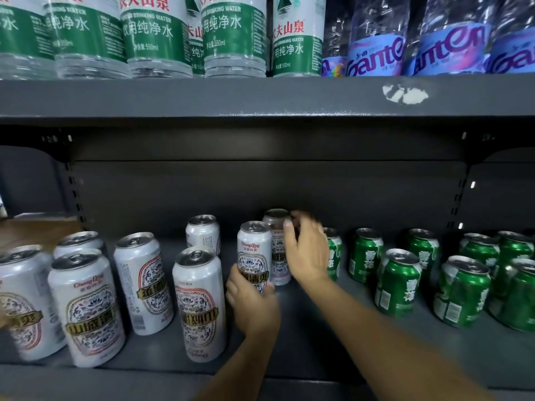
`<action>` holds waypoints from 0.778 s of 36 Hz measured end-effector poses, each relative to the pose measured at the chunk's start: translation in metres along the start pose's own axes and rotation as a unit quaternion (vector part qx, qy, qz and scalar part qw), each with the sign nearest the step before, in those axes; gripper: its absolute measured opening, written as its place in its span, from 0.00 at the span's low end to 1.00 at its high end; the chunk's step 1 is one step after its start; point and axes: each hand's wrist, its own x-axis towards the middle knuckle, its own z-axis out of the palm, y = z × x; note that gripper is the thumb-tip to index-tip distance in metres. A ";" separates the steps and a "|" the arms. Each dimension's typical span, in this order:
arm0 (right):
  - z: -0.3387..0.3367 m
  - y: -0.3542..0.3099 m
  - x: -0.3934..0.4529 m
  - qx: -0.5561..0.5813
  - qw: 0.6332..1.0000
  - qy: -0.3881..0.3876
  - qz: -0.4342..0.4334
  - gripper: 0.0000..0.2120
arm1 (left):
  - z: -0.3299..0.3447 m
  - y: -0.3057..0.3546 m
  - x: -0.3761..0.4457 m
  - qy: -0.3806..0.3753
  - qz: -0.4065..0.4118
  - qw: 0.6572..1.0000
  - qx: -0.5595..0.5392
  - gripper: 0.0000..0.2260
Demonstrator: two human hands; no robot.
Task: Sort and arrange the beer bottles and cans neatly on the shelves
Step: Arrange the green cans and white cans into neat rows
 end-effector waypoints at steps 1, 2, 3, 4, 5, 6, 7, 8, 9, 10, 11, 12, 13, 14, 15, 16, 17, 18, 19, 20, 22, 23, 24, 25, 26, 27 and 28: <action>-0.001 0.001 -0.009 0.024 1.000 -0.004 -0.007 0.26 | -0.002 0.003 -0.002 -0.003 -0.001 1.000 0.005 0.35; 0.000 0.003 -0.017 0.041 0.999 -0.014 -0.011 0.23 | -0.004 0.006 -0.003 -0.005 -0.001 1.000 0.011 0.34; 0.000 0.006 -0.024 0.051 0.998 -0.032 -0.009 0.20 | -0.006 0.008 -0.005 -0.008 -0.003 1.000 0.018 0.34; 0.001 0.009 -0.031 0.057 0.997 -0.058 -0.001 0.19 | -0.008 0.010 -0.008 -0.012 -0.006 1.000 0.023 0.34; 0.001 0.011 -0.037 0.068 0.994 -0.084 0.012 0.21 | -0.009 0.010 -0.010 -0.015 -0.006 1.000 0.027 0.34; 0.001 0.013 -0.043 0.084 0.990 -0.108 0.028 0.23 | -0.010 0.010 -0.013 -0.018 -0.005 0.999 0.029 0.33; 0.001 0.014 -0.050 0.103 0.985 -0.128 0.046 0.24 | -0.011 0.011 -0.017 -0.020 -0.003 0.999 0.031 0.33; 0.001 0.013 -0.056 0.124 0.980 -0.141 0.063 0.25 | -0.013 0.012 -0.020 -0.020 -0.002 0.999 0.032 0.32; 0.000 0.013 -0.062 0.144 0.975 -0.150 0.078 0.25 | -0.014 0.012 -0.024 -0.019 -0.002 0.999 0.034 0.32; -0.001 0.013 -0.067 0.159 0.971 -0.152 0.091 0.24 | -0.015 0.012 -0.027 -0.019 0.000 0.999 0.037 0.31; -0.002 0.013 -0.072 0.168 0.969 -0.151 0.102 0.24 | -0.016 0.012 -0.030 -0.020 0.003 0.999 0.043 0.31; -0.003 0.013 -0.076 0.173 0.967 -0.148 0.112 0.23 | -0.018 0.012 -0.033 -0.020 0.009 0.999 0.049 0.30; -0.005 0.012 -0.081 0.176 0.966 -0.143 0.120 0.22 | -0.019 0.012 -0.035 -0.020 0.016 0.998 0.054 0.30; -0.005 0.012 -0.086 0.182 0.966 -0.139 0.125 0.21 | -0.020 0.012 -0.037 -0.021 0.025 0.998 0.058 0.30; -0.005 0.012 -0.090 0.187 0.964 -0.136 0.130 0.20 | -0.021 0.011 -0.038 -0.025 0.035 0.997 0.063 0.30; -0.003 0.013 -0.094 0.194 0.962 -0.133 0.138 0.20 | -0.022 0.010 -0.040 -0.033 0.044 0.996 0.068 0.30; -0.002 0.015 -0.098 0.199 0.960 -0.131 0.145 0.19 | -0.023 0.010 -0.040 -0.042 0.052 0.995 0.072 0.30; 0.000 0.016 -0.101 0.202 0.959 -0.129 0.151 0.19 | -0.023 0.009 -0.040 -0.051 0.057 0.994 0.075 0.30; 0.001 0.018 -0.103 0.203 0.958 -0.127 0.158 0.19 | -0.024 0.008 -0.040 -0.060 0.059 0.994 0.076 0.30; 0.001 0.019 -0.105 0.204 0.957 -0.127 0.163 0.19 | -0.024 0.007 -0.040 -0.070 0.058 0.993 0.072 0.30; 0.001 0.021 -0.105 0.205 0.956 -0.130 0.168 0.19 | -0.024 0.002 -0.039 -0.097 0.047 0.993 0.052 0.31; 0.000 0.021 -0.105 0.201 0.956 -0.133 0.167 0.19 | -0.025 0.000 -0.038 -0.110 0.042 0.992 0.042 0.31; 0.000 0.021 -0.106 0.193 0.957 -0.140 0.166 0.20 | -0.025 -0.003 -0.038 -0.119 0.036 0.992 0.037 0.31; 0.001 0.021 -0.106 0.181 0.958 -0.148 0.164 0.21 | -0.025 -0.005 -0.037 -0.123 0.031 0.991 0.037 0.30; 0.001 0.022 -0.106 0.167 0.959 -0.159 0.164 0.23 | -0.025 -0.006 -0.036 -0.121 0.027 0.991 0.040 0.29; 0.001 0.022 -0.107 0.151 0.960 -0.170 0.164 0.25 | -0.025 -0.007 -0.035 -0.117 0.025 0.992 0.045 0.28; 0.001 0.023 -0.107 0.137 0.960 -0.183 0.162 0.27 | -0.024 -0.007 -0.034 -0.113 0.026 0.992 0.048 0.27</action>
